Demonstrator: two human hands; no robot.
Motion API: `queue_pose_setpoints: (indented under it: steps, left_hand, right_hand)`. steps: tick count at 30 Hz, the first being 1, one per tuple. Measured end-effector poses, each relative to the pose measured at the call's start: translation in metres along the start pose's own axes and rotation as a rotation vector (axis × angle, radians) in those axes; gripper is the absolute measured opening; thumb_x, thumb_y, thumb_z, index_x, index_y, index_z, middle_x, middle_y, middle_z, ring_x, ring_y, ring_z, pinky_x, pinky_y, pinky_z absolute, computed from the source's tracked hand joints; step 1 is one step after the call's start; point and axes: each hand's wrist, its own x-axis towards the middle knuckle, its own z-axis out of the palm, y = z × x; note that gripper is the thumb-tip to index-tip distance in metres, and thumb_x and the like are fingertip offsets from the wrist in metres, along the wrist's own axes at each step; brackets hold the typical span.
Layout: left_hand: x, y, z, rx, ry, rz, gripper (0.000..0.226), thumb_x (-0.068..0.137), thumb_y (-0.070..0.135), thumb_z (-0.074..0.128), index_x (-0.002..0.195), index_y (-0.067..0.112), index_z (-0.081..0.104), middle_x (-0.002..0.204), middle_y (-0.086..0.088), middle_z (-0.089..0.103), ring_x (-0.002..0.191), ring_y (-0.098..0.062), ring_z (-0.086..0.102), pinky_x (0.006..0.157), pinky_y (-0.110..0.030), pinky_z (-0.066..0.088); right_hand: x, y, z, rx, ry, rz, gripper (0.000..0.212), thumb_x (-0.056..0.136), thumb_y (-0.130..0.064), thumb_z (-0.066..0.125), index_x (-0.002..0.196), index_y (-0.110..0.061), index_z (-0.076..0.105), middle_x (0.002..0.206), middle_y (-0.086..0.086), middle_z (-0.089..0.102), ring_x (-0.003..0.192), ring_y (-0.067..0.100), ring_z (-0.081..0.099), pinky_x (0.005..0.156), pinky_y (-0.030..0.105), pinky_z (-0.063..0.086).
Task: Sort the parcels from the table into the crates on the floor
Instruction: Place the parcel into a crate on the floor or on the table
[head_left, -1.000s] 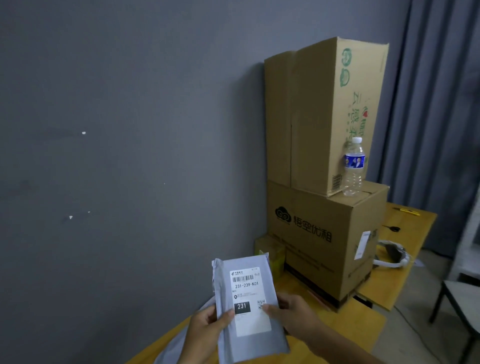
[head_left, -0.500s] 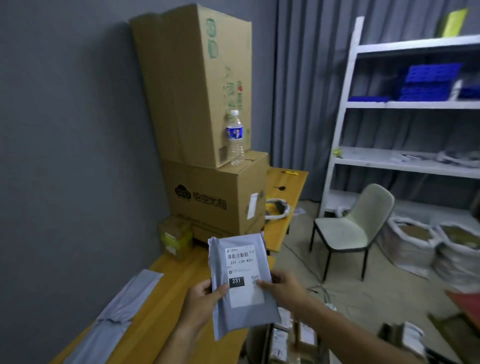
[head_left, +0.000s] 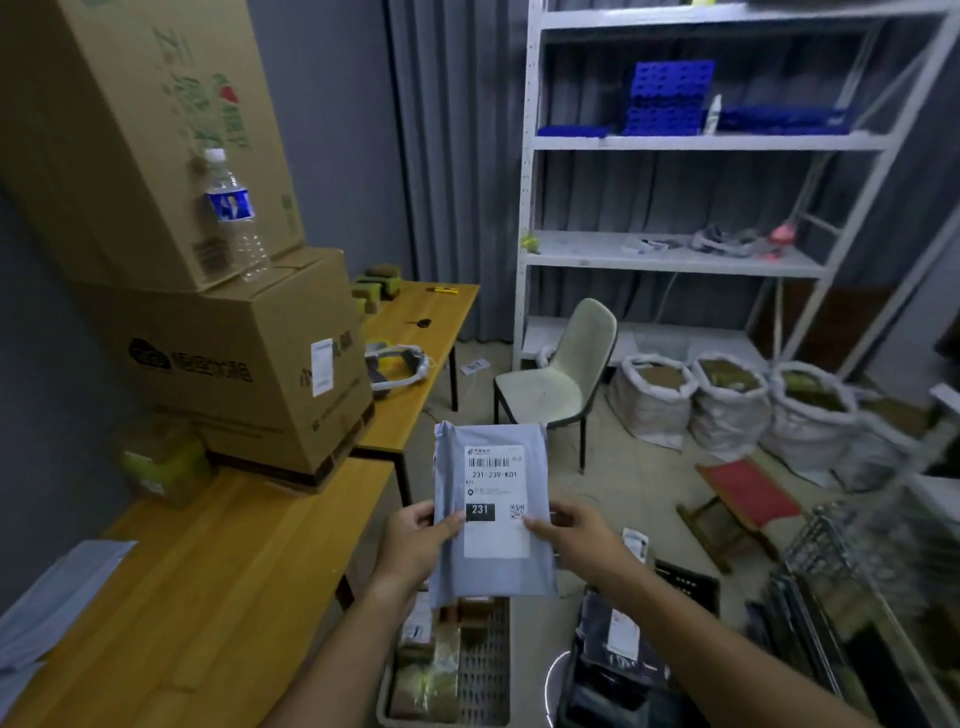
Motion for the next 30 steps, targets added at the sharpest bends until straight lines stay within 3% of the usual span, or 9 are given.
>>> queue_pose_setpoints:
  steps: [5, 9, 15, 21, 27, 30]
  left_hand:
    - [0.001, -0.001, 0.049, 0.016, -0.008, -0.005, 0.007, 0.087, 0.015, 0.077, 0.092, 0.018, 0.073, 0.093, 0.003, 0.077, 0.081, -0.011, 0.072, 0.065, -0.023, 0.055]
    - [0.010, -0.007, 0.061, 0.039, -0.015, -0.034, 0.017, 0.086, 0.020, 0.078, 0.102, 0.016, 0.073, 0.097, 0.005, 0.075, 0.086, -0.011, 0.070, 0.066, -0.023, 0.053]
    - [0.044, -0.028, 0.055, 0.035, -0.017, -0.071, 0.009, 0.091, 0.011, 0.072, 0.095, 0.019, 0.069, 0.088, 0.009, 0.072, 0.077, -0.004, 0.067, 0.052, -0.010, 0.048]
    - [0.106, -0.065, 0.028, 0.050, -0.065, -0.166, 0.011, 0.091, 0.012, 0.071, 0.099, 0.020, 0.071, 0.098, 0.005, 0.075, 0.086, -0.009, 0.071, 0.064, -0.017, 0.052]
    - [0.179, -0.119, 0.004, 0.071, -0.107, -0.281, 0.013, 0.091, 0.012, 0.071, 0.102, 0.020, 0.071, 0.101, 0.004, 0.076, 0.093, -0.012, 0.072, 0.075, -0.024, 0.058]
    - [0.215, -0.149, -0.002, 0.075, -0.146, -0.335, 0.016, 0.091, 0.007, 0.069, 0.093, 0.022, 0.070, 0.100, 0.001, 0.076, 0.091, -0.015, 0.073, 0.077, -0.028, 0.059]
  right_hand:
    - [-0.007, 0.024, -0.042, -0.002, 0.030, 0.039, 0.015, 0.096, -0.024, 0.069, 0.112, -0.023, 0.069, 0.107, -0.007, 0.075, 0.098, 0.012, 0.072, 0.089, 0.037, 0.060]
    - [0.005, 0.039, -0.051, -0.023, 0.042, 0.076, 0.027, 0.096, -0.025, 0.070, 0.120, -0.012, 0.072, 0.108, -0.005, 0.076, 0.098, 0.015, 0.072, 0.089, 0.038, 0.061]
    - [0.043, 0.042, -0.036, -0.045, 0.026, 0.127, 0.020, 0.098, -0.025, 0.067, 0.115, -0.017, 0.072, 0.104, -0.005, 0.075, 0.079, 0.006, 0.066, 0.059, 0.018, 0.048]
    - [0.103, 0.054, 0.003, -0.092, 0.006, 0.212, 0.026, 0.097, -0.026, 0.067, 0.122, -0.018, 0.066, 0.112, 0.000, 0.072, 0.097, 0.016, 0.069, 0.063, 0.023, 0.053]
    - [0.181, 0.079, 0.046, -0.153, -0.017, 0.351, 0.034, 0.096, -0.025, 0.068, 0.127, -0.010, 0.064, 0.110, 0.000, 0.069, 0.089, 0.008, 0.067, 0.060, 0.018, 0.054]
    - [0.216, 0.104, 0.064, -0.146, -0.003, 0.402, 0.035, 0.093, -0.029, 0.073, 0.123, -0.012, 0.067, 0.107, 0.001, 0.073, 0.089, 0.011, 0.070, 0.064, 0.026, 0.060]
